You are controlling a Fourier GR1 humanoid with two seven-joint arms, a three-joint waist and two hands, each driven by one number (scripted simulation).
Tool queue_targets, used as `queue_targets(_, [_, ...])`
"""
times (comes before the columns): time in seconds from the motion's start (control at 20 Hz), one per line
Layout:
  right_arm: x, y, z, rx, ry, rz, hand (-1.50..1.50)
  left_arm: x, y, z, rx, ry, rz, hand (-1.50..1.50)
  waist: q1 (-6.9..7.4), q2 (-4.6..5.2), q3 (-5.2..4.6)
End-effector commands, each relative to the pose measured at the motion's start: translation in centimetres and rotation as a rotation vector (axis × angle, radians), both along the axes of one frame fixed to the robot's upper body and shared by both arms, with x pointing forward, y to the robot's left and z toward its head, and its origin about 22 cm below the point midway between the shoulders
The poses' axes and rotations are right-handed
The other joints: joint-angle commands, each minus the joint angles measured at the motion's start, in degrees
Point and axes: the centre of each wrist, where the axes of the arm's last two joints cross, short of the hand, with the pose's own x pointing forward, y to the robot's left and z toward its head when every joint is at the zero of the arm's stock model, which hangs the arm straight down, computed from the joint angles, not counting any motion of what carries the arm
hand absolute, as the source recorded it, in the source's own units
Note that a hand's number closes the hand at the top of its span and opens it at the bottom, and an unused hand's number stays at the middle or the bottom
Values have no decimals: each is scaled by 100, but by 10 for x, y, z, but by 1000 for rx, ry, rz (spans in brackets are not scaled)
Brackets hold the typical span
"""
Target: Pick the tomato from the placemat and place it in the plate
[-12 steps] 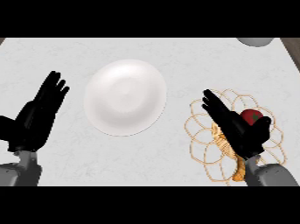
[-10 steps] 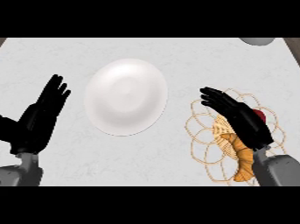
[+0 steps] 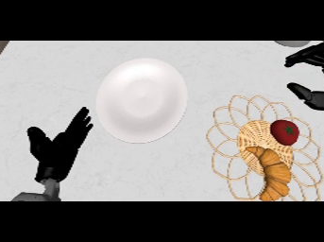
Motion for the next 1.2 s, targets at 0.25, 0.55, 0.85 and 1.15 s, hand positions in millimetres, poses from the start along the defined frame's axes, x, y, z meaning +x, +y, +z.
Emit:
queue_targets(0.25, [4, -110, -4, 65, -106, 101, -150, -6, -26, -19, -1, 49, -22, 0, 73, -22, 14])
queue_targets(0.55, [6, -113, 42, -308, -44, 210, -150, -4, -20, -24, 7, 54, -39, 0, 106, -17, 7])
queue_targets(0.85, [6, -94, 46, -591, -20, 342, -150, -2, -7, -24, 13, 62, -21, 0, 9, -74, -2])
queue_targets(1.15, [17, -67, 7, -762, -29, 373, -150, -10, -28, -38, -4, 87, -4, 0, -82, -109, -11])
